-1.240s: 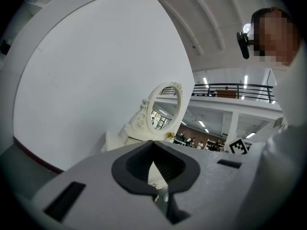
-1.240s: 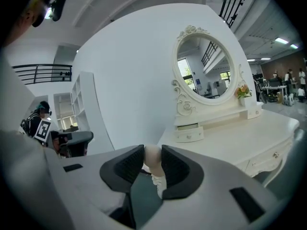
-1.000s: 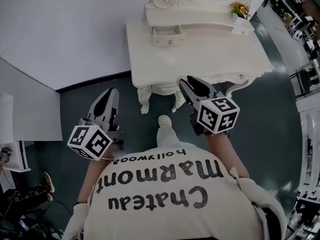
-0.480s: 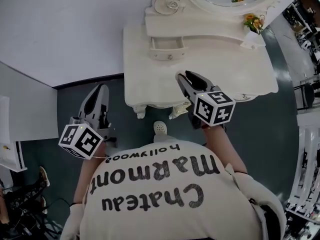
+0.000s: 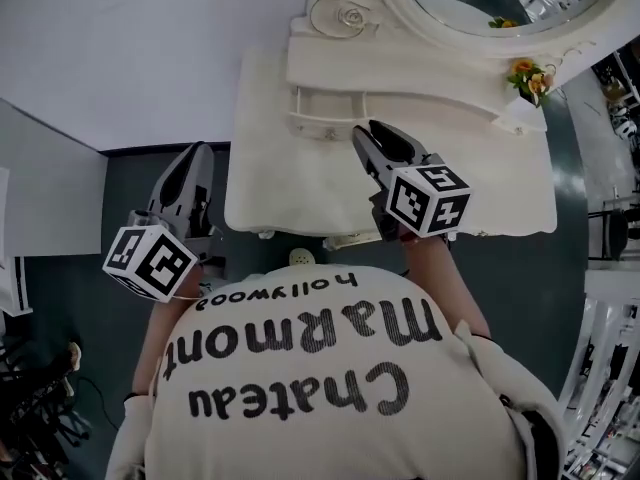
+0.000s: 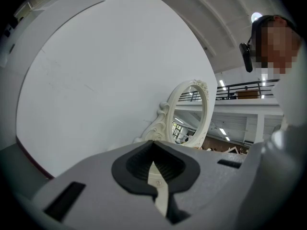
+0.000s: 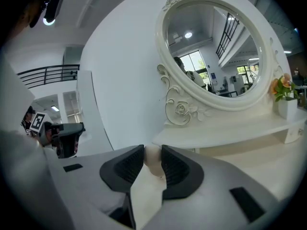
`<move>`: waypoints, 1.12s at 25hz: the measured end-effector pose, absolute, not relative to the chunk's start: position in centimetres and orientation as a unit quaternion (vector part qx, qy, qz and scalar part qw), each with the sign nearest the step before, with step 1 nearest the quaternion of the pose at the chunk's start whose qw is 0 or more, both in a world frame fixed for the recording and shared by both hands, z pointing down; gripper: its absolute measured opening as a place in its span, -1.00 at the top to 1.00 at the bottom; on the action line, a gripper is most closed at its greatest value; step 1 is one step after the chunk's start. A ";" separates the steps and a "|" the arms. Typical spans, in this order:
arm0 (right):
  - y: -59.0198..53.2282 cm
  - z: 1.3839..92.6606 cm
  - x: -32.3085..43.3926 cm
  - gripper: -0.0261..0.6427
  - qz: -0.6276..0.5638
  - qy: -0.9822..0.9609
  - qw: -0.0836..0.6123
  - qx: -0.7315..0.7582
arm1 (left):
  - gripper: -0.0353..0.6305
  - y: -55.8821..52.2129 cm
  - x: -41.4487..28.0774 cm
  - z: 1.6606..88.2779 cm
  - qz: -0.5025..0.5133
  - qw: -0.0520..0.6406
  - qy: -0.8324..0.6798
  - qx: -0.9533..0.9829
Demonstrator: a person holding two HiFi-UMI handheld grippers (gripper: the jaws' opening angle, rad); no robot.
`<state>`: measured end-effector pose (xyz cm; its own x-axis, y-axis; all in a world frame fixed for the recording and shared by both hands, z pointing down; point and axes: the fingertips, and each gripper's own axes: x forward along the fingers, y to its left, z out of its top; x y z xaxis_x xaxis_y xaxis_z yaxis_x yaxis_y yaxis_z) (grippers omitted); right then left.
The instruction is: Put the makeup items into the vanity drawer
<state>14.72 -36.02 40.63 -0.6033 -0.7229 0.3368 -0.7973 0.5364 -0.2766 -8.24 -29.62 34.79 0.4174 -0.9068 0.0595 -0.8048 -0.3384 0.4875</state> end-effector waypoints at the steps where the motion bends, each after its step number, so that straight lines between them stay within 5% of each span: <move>1: -36.7 40.8 14.8 0.52 0.205 -0.874 0.090 0.432 | 0.87 -29.8 -8.2 34.9 -0.111 0.230 -0.533 0.807; 28: -45.5 47.0 11.7 0.52 0.268 -0.895 0.242 0.263 | 0.87 -30.1 -10.2 35.8 -0.063 0.270 -0.612 0.741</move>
